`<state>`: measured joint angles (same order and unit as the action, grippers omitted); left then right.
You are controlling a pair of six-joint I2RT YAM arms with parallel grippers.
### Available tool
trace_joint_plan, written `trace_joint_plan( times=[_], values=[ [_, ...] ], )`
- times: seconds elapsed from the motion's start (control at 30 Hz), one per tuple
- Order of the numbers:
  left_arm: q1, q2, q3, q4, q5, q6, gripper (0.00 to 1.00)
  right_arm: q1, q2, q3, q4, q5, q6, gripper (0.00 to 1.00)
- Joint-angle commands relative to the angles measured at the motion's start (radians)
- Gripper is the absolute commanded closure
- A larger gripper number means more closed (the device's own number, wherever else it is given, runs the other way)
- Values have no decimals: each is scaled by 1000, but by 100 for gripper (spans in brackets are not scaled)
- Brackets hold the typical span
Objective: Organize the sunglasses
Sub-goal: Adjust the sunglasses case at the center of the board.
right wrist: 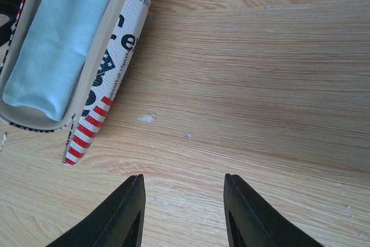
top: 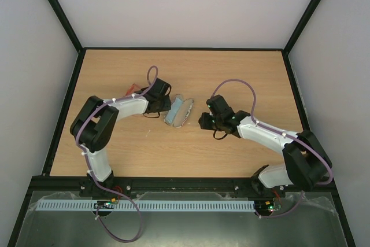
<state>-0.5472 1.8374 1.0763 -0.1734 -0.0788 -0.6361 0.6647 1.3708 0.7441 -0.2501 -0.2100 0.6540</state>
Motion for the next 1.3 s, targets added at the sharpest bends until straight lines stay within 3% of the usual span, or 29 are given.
trace_joint_plan(
  times=[0.0, 1.27],
  values=[
    [-16, 24, 15, 2, -4, -14, 73, -5, -24, 23, -29, 37, -14, 61],
    [-106, 187, 119, 28, 11, -63, 76, -9, -79, 40, -88, 94, -27, 61]
  ],
)
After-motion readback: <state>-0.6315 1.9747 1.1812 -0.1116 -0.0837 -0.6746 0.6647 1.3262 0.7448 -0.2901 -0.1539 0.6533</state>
